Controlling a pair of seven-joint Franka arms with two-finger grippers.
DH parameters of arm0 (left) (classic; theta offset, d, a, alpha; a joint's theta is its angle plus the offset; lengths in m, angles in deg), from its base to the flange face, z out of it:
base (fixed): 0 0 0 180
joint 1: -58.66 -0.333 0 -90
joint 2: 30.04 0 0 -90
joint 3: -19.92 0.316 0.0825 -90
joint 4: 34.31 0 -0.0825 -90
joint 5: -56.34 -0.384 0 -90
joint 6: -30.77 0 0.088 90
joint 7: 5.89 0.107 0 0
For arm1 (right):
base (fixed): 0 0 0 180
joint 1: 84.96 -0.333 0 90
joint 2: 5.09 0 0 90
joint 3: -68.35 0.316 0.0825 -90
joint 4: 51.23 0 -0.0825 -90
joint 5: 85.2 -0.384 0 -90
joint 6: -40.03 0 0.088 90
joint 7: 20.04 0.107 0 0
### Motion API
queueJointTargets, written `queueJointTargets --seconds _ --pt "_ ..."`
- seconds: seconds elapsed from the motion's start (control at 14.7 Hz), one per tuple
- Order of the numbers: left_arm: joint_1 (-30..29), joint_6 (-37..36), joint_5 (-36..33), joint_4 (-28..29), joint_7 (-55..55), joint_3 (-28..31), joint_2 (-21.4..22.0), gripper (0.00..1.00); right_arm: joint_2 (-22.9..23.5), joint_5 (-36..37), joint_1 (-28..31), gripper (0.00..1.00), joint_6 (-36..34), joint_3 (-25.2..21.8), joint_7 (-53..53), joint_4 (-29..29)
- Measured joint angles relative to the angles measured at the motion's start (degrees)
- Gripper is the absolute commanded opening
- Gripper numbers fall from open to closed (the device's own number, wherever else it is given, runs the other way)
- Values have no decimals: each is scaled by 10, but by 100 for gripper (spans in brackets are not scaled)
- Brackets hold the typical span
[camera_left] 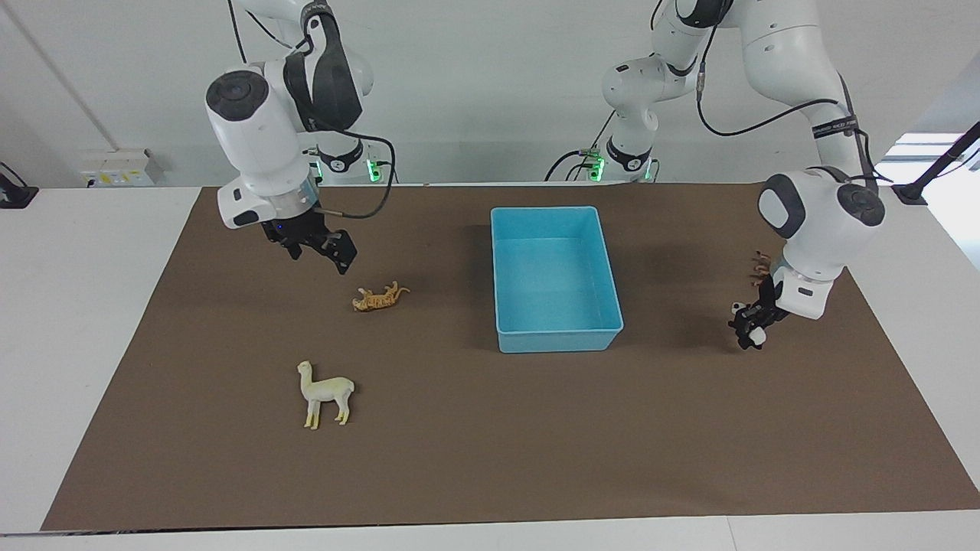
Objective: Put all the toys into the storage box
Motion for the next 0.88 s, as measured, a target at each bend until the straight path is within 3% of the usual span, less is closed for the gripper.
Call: queueJointTargets --seconds 0.2,0.41,0.48,0.54,0.61,0.68,0.88 --pt "61 -121 20 -73 -128 -12 40 0 25 -24 -22 100 17 0 182 31" --pt "156 -146 36 -75 -290 -30 79 3 25 -80 -24 100 61 -2 245 87" --pt "193 -142 36 -66 -342 -32 83 14 23 -88 -23 100 75 -4 250 105" --pt "227 -127 36 -47 -379 -33 87 42 21 -94 -22 100 89 -5 251 122" --pt "252 -99 36 -19 -399 -33 93 83 18 -95 -21 100 105 -5 252 138" --pt "268 -75 36 15 -407 -33 102 100 16 -96 -21 100 121 -5 252 153" --pt "276 -52 36 86 -408 -27 130 100 6 -113 -20 100 171 -5 253 193"
